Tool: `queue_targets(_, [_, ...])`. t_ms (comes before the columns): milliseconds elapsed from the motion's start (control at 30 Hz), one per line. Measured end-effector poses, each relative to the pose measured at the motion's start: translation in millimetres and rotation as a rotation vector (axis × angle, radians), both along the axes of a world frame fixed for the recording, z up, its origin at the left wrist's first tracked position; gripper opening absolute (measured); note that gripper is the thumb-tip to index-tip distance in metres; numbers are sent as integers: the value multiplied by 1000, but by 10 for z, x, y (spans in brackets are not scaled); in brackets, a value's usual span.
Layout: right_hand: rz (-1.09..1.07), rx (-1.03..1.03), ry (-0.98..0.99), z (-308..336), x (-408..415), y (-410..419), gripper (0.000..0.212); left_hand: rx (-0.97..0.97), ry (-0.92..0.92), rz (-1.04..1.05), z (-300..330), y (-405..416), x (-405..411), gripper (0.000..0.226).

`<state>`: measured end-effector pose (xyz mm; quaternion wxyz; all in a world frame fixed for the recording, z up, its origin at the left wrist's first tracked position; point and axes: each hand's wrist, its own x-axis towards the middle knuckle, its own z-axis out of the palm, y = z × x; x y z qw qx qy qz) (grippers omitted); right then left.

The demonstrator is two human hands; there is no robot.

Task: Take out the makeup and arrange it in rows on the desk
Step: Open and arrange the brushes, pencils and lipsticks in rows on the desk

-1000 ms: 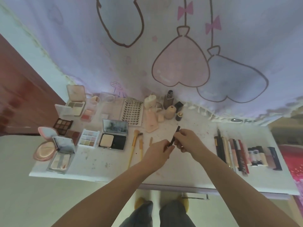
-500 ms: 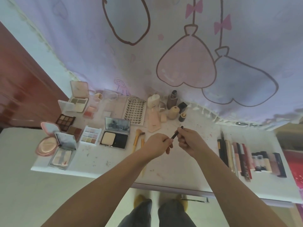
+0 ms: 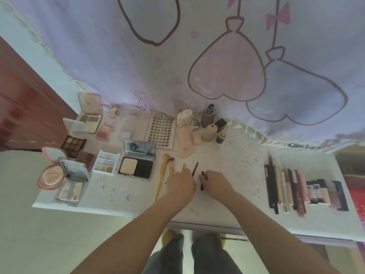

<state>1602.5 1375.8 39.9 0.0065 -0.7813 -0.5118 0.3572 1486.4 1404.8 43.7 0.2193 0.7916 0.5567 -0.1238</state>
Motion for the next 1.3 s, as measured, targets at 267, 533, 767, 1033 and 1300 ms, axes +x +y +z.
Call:
queue_targets(267, [204,56,-298,-131,-175,22,37,158,146,-199,-233,21,-69,27])
queue_targets(533, [-44,134,-241,96,608,-180,34,281,28,-268,-35,-12,268,24])
queue_targets(767, [-274,73,-292,205,1774,-738,24,94,-203,-400,36,-464,1535,27])
queue_targets(1033, [-195,141,-261,26,1963,-856,21,70,-83,-247,-296,-652,2130,26])
queue_targets(1300, [-11,120,-419,47,1815,-719,27,111,33,-210,-311,-598,2035,30])
